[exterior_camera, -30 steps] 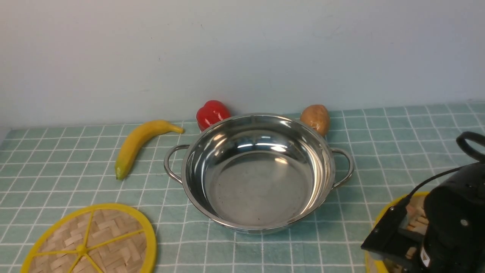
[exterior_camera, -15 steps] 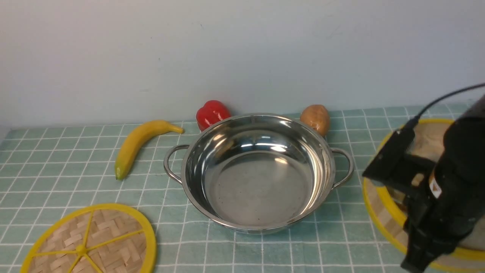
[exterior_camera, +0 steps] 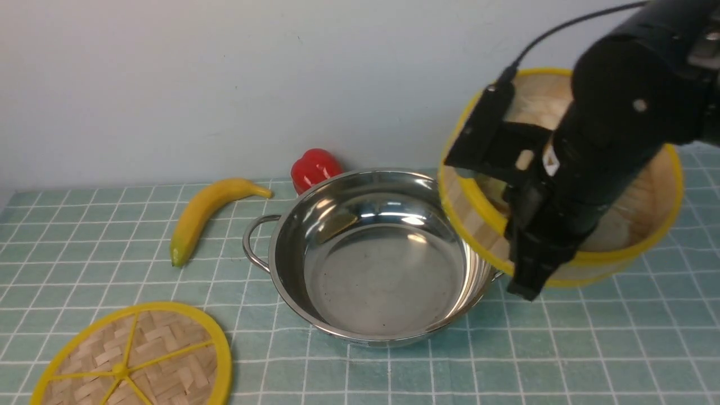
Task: Place the steamer in the pot on the blue tablecloth, and put the lid on the steamer.
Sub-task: 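Place the bamboo steamer basket of food into the steel pot with the right gripper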
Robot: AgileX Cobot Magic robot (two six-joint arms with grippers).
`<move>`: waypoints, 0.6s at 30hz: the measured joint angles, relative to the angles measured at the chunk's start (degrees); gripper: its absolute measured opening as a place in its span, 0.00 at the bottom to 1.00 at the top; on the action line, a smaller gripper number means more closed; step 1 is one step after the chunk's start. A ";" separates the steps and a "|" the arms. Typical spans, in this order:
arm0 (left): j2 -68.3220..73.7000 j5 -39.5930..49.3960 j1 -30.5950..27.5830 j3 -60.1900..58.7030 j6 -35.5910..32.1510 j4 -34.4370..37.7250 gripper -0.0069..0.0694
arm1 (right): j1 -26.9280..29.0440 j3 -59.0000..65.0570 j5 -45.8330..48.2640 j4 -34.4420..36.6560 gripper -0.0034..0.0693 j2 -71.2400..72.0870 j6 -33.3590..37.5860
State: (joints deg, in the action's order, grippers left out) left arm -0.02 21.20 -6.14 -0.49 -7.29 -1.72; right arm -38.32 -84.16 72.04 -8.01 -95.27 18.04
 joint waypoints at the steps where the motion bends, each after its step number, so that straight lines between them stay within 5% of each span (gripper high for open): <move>1: 0.00 0.00 0.00 0.00 0.00 0.00 0.41 | -1.49 -2.66 0.00 -0.14 0.13 -1.81 1.22; 18: 0.00 0.00 0.00 0.00 0.00 0.00 0.41 | -12.12 -18.08 -0.29 -4.39 0.13 -20.61 6.51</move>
State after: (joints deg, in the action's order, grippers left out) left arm -0.02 21.20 -6.14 -0.49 -7.29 -1.72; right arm -50.43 -102.25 71.75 -12.39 -115.88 24.55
